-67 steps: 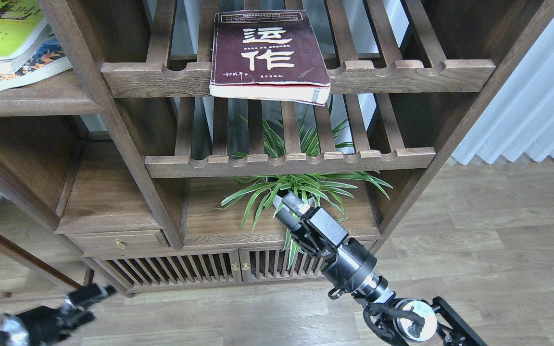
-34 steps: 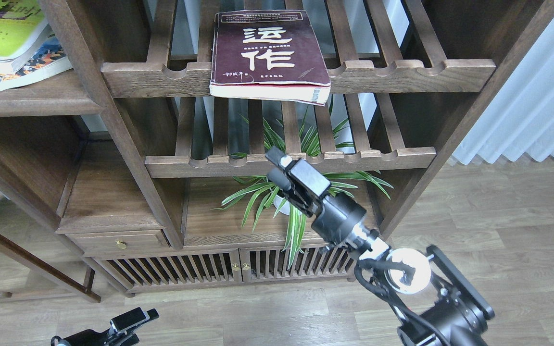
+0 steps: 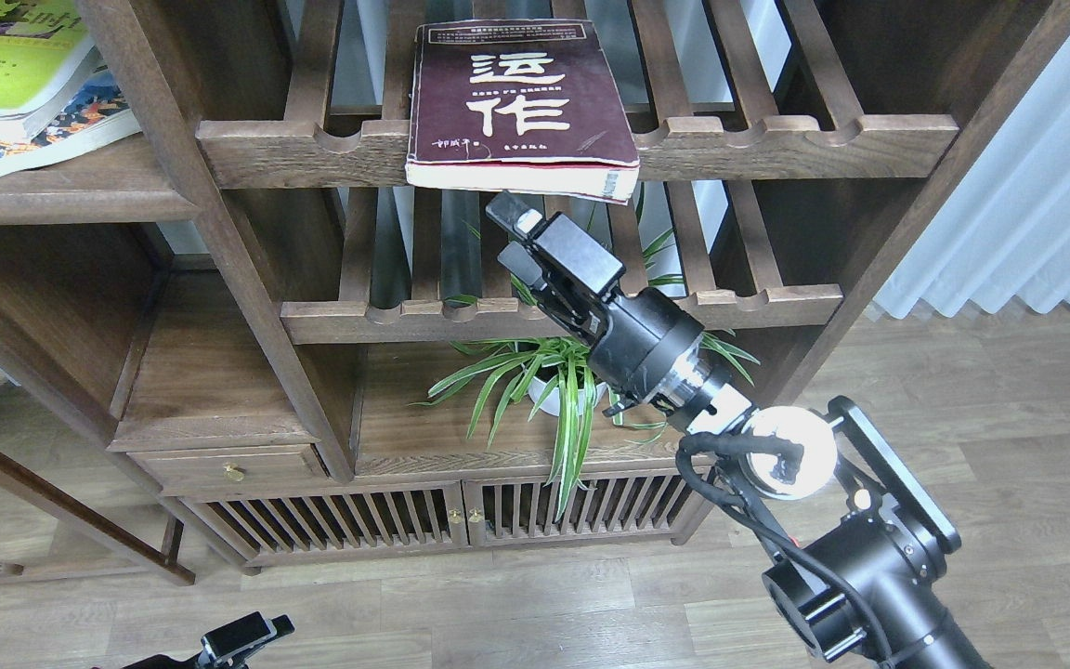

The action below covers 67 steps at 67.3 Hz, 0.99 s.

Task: Organize books on shelf
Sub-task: 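Reach the right gripper up to the maroon book on the top shelf, then grasp the maroon book with the right gripper and pull it down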

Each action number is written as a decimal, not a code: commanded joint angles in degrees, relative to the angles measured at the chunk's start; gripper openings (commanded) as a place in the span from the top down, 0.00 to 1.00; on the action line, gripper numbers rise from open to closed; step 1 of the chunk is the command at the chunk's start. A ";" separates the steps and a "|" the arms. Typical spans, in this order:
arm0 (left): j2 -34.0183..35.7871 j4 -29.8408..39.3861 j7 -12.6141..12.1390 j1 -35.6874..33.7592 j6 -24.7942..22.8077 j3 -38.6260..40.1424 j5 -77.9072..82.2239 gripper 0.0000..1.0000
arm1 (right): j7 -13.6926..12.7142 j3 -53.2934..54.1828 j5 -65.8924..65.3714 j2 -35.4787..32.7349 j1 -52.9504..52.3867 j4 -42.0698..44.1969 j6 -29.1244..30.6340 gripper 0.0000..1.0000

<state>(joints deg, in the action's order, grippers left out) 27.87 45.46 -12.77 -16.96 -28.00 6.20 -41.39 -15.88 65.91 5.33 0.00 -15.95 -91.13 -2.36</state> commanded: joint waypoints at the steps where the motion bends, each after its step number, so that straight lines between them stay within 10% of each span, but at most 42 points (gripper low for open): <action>1: -0.01 -0.10 0.03 0.00 0.00 0.04 -0.01 0.01 | 0.59 0.09 -0.06 0.00 -2.07 0.08 -1.86 0.03; 50: -0.09 -2.13 0.12 0.35 0.00 0.04 -0.09 0.01 | 1.03 3.61 -2.87 0.00 -11.38 4.74 -12.85 0.04; 67: -0.09 -2.13 0.12 0.35 0.00 0.04 -0.09 0.00 | 1.20 5.54 -3.05 0.00 -11.39 5.35 -11.53 0.45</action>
<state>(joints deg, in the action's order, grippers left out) 27.77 43.33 -12.66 -16.61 -28.00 6.23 -41.49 -14.61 70.52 2.20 0.00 -27.29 -85.72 -14.80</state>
